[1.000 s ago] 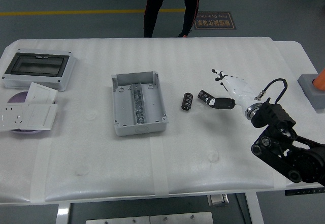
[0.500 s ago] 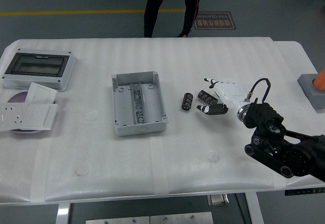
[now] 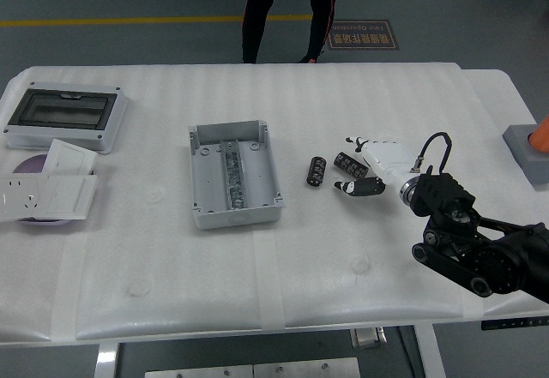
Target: Pick up the battery,place it into the box
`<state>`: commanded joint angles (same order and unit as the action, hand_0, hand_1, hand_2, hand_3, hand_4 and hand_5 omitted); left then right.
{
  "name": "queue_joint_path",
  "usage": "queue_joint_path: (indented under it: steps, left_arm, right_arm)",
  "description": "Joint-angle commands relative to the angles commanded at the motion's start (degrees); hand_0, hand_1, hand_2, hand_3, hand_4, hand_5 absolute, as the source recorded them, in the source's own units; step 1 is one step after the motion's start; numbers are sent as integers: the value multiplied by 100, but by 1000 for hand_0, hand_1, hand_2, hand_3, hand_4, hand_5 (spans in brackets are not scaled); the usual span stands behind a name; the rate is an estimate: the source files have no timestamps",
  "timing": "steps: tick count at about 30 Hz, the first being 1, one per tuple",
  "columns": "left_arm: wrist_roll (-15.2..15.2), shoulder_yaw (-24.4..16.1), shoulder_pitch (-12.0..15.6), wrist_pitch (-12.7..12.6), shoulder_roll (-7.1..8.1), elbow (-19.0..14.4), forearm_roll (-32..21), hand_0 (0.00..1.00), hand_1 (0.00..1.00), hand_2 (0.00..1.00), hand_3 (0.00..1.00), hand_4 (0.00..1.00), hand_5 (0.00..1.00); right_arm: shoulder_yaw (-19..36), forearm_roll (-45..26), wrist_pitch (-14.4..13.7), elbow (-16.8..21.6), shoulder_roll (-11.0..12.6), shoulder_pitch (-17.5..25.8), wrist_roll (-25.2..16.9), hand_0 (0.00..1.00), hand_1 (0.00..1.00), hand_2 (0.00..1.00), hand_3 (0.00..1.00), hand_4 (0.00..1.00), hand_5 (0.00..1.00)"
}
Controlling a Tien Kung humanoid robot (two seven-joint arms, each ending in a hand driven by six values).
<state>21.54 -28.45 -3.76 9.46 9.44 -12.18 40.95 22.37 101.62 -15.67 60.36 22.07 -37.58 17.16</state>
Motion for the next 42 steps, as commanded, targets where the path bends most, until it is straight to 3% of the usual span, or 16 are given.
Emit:
queue_joint_path:
  steps: [4,5,11,22,23,40,42]
  left_arm:
    - [-9,3,-7,-3,3,1,-4,604,657,569,544,577,391]
    - [-12,4,-8,-4,5,1,-7,604,657,570,545,574,392]
    - [-21,-3,-17,-8,13,2,-7,604,657,572,547,573,398]
    - [-67,31,-37,-27,16,-1,-21,603,657,572,547,574,402]
    - [-74,33,-39,-31,17,-1,-21,603,657,570,548,578,410]
    - [-117,0,-37,-61,15,2,30,601,655,560,548,588,440]
    - [-121,7,-33,-64,12,2,20,602,655,561,549,587,444]
  right_arm:
    - [-57,-43,-35,-64,-23,-5,-15,685,704,710,738,756,448]
    - [-66,-48,-39,-73,-25,-6,-17,658,681,684,691,690,407]
    - [-101,-69,-65,-111,-30,-22,-24,642,667,658,657,656,398]
    - [-108,-174,-201,-192,-77,3,-107,630,650,613,645,615,376]
    - [-113,-183,-228,-198,-86,4,-121,622,637,564,641,596,368]
    - [-199,-107,-420,-155,-209,-32,-128,591,608,527,641,562,340]
    - [-198,-105,-421,-150,-209,-37,-124,559,550,487,653,520,298]
